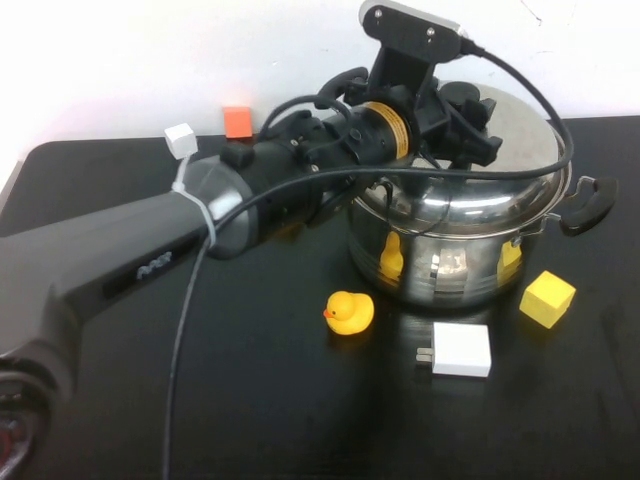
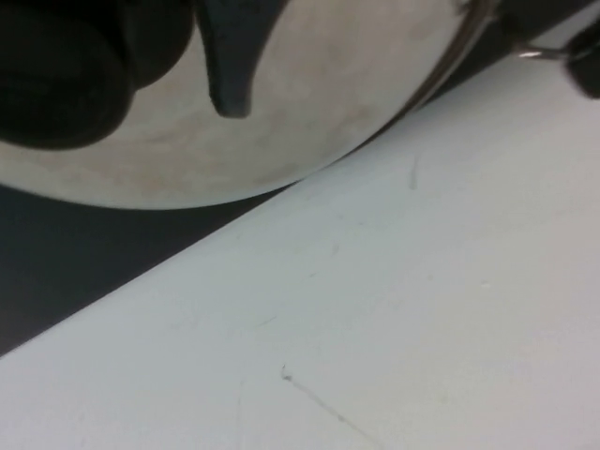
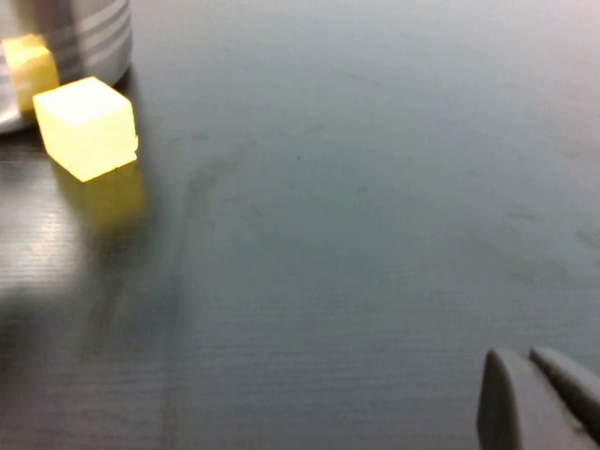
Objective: Cover the pot
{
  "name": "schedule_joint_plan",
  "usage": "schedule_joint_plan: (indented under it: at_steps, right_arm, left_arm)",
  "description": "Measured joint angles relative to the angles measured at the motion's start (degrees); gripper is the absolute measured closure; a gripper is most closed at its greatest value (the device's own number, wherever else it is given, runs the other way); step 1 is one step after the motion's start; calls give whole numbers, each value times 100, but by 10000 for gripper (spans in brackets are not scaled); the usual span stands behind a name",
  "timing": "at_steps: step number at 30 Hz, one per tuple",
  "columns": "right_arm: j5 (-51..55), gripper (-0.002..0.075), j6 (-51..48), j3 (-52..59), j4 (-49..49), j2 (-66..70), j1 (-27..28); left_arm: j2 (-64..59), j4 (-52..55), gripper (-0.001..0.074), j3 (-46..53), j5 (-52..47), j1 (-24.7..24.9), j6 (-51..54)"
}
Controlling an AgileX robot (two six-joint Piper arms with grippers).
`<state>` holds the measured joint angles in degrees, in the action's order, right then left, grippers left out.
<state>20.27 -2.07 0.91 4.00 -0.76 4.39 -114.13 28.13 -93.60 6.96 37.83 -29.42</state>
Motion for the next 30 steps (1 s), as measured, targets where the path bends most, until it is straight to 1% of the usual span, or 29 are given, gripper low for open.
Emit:
schedule_joint_plan:
  at_steps: [2, 6, 11, 15, 17, 20, 25, 27, 30]
  right_arm:
    - [0, 728, 0, 0, 0, 0, 0]
    - [0, 728, 0, 0, 0, 0, 0]
    - [0, 728, 0, 0, 0, 0, 0]
    - [0, 728, 0, 0, 0, 0, 0]
    - [0, 728, 0, 0, 0, 0, 0]
    - [0, 728, 0, 0, 0, 0, 0]
    - [0, 728, 0, 0, 0, 0, 0]
    - [0, 728, 0, 0, 0, 0, 0]
    - [0, 728, 0, 0, 0, 0, 0]
  left_arm:
    - [141, 178, 209, 0, -272, 0, 0]
    - [514, 585, 205, 0, -726, 0, 0]
    - [1209, 714, 239, 0, -939, 0, 0]
    - [1838, 793, 291, 0, -1000, 0, 0]
    - [2147, 877, 327, 0, -1208, 0, 0]
    - [2666, 965, 415, 0, -1716, 0, 0]
    - [3554, 979, 648, 0, -2674, 0, 0]
    - [3792, 979, 695, 0, -2941, 0, 0]
    - [4088, 979, 722, 0, -3331, 0, 0]
